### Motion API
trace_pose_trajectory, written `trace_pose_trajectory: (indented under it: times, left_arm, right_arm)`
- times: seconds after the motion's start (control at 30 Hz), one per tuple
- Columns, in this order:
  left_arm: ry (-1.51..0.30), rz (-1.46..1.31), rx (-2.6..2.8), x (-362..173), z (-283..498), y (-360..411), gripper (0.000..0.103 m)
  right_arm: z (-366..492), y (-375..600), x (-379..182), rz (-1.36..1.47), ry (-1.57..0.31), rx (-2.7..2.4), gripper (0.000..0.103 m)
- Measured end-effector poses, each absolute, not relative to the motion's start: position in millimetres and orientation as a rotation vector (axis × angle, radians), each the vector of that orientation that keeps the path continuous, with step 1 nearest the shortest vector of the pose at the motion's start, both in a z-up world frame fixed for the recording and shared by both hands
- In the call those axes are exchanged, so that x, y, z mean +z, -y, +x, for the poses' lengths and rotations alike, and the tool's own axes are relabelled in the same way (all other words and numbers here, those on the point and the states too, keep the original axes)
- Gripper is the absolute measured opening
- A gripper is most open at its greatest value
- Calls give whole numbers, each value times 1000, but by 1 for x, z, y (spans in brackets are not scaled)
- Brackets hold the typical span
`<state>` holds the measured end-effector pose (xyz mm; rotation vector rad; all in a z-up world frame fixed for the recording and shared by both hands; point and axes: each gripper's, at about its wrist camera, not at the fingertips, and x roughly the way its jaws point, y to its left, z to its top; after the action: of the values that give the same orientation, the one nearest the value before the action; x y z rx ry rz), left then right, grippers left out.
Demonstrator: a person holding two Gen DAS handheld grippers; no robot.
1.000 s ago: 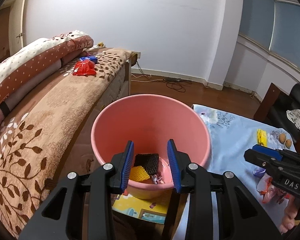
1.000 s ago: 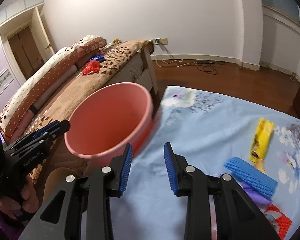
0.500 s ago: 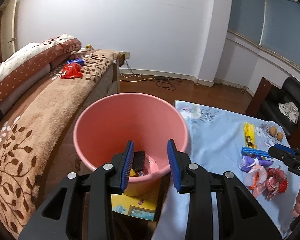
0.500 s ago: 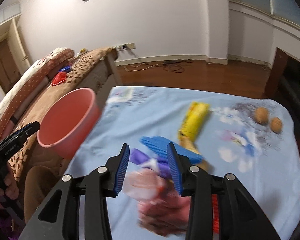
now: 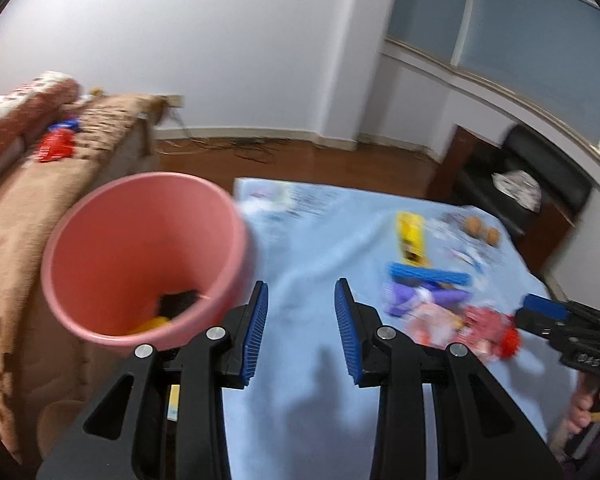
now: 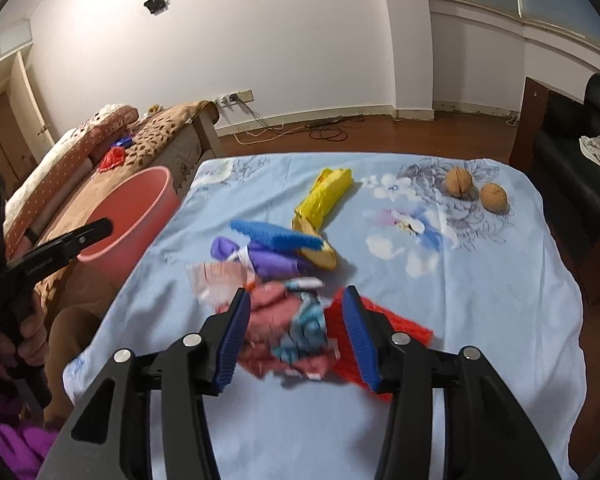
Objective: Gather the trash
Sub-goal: 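Grasp the white-and-pink plastic bag with the left tool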
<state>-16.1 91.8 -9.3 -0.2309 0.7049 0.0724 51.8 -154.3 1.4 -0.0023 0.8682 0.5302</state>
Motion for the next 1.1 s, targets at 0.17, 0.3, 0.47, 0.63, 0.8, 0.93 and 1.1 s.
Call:
trace_pose_trajectory:
  times: [0.17, 0.3, 0.47, 0.63, 0.8, 0.93, 1.1]
  left_arm:
    - [-745, -226, -85, -14, -3, -64, 35]
    - [-777, -212, -179, -20, 8, -45, 50]
    - [-834, -169, -226, -35, 23, -27, 50]
    - [-877, -183, -239, -50, 34, -24, 50]
    - [-895, -256, -271, -57, 40, -27, 50]
    - [-894, -292, -268, -60, 40, -30, 33]
    - [-863, -283, -270, -52, 32, -31, 19]
  right_arm:
    - [48, 165, -9, 15, -902, 535, 47]
    - [47, 169, -14, 23, -917, 544, 48]
    - [49, 171, -19, 18, -933, 556, 48]
    - [54, 172, -24, 26, -944, 563, 57]
    - [57, 171, -28, 19, -959, 567, 57]
    - [58, 172, -29, 14, -962, 563, 57]
    - [60, 170, -32, 14, -972, 562, 57]
